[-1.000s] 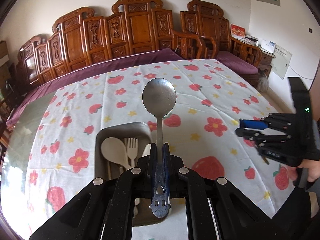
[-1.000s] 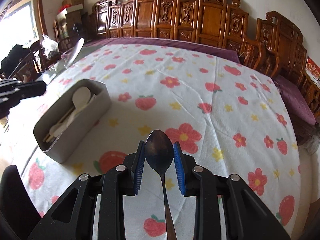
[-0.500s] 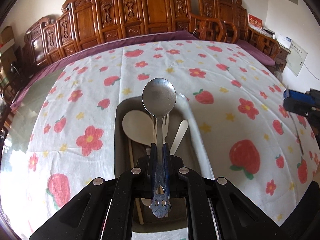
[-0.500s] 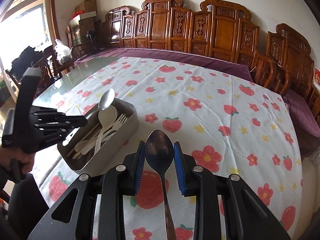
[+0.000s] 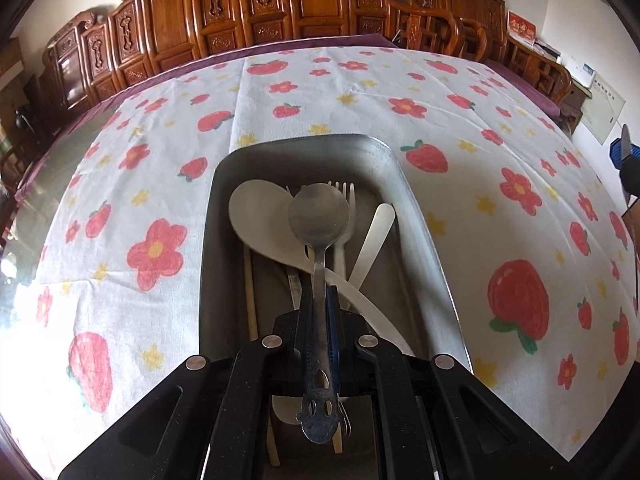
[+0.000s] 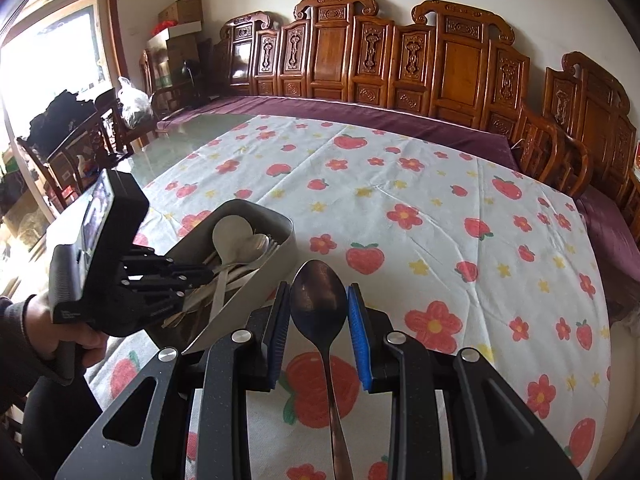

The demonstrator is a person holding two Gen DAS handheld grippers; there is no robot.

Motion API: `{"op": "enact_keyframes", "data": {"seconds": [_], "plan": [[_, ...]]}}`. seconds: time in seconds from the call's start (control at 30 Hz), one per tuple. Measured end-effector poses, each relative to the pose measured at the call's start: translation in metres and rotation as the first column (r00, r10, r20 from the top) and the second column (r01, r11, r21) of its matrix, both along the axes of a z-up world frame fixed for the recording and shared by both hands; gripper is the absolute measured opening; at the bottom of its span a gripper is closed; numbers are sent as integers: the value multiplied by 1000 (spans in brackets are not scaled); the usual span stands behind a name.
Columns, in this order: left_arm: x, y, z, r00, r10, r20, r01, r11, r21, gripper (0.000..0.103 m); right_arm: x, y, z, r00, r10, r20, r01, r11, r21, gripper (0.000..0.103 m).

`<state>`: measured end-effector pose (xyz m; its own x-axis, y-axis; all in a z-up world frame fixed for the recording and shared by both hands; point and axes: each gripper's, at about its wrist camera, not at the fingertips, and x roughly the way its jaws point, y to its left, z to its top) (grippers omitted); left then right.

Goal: Organize utensils
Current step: 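Carry the steel spoon into the box and open the left gripper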

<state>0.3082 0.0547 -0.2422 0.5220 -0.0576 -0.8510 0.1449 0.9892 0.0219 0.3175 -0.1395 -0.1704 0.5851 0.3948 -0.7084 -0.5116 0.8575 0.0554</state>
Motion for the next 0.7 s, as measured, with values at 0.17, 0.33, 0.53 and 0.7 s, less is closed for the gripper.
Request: {"op": "enact_keyframes", "data": {"seconds": [0.17, 0.33, 0.53, 0.7], "plan": [[3, 1, 0, 1000, 11, -8, -11, 1000, -16, 6, -2, 5, 1, 1000, 6, -1, -6, 1000, -3, 31], [-2, 5, 9, 1000, 10, 12, -10, 1000, -29, 6, -6, 13, 5, 1000, 17, 4, -17, 1000, 0, 31], [-12, 14, 29, 999, 12, 53, -9, 999, -47, 6, -8, 29, 11, 999, 32, 8, -32, 999, 7, 31], [-25, 30, 51, 995, 19, 103, -14, 999, -52, 6, -7, 51, 12, 999, 51, 5, -51, 999, 14, 31]]}}
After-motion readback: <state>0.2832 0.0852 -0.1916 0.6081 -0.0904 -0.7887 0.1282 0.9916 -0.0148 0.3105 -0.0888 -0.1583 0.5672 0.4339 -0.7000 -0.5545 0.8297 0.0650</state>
